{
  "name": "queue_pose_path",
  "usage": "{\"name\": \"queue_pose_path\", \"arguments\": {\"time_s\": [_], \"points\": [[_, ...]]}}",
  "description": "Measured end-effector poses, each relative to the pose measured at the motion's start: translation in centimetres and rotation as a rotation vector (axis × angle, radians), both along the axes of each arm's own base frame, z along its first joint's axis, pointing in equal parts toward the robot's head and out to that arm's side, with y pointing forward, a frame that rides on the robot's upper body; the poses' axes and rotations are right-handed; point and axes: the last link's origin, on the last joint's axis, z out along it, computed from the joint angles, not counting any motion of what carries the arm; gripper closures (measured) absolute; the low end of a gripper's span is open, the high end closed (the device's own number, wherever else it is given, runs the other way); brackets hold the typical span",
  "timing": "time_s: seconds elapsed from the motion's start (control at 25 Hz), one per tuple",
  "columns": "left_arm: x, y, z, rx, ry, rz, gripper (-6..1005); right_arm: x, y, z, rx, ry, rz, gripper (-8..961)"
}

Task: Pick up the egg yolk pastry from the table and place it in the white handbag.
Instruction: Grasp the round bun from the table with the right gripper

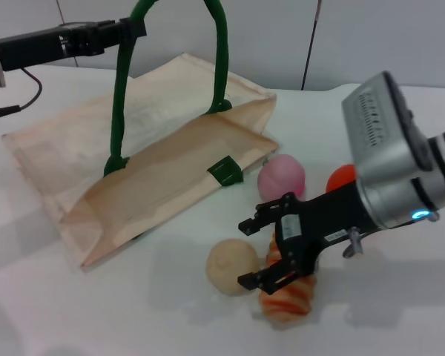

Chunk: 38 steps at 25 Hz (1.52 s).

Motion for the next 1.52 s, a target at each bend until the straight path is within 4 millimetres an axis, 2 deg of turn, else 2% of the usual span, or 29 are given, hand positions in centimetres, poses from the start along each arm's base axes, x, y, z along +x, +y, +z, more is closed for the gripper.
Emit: {"name": "queue_pose_path", "arguments": {"time_s": [0.68,1.12,1.52], "points": [[1.3,0.5,0.5,0.006,-0.030,-0.039,865,-1.7,0.8,-4.5,0.024,-0.215,0.090,94],[1.9,0.7,0.7,0.008,-0.038,-0.059,865,-1.2,1.5,-5.8,0.100,-0.288,0.107,121],[1.9,0.7,0.9,0.012,-0.045,-0.060,865,-1.5,1.5,-6.0,0.112,-0.282,0.113,145]]}}
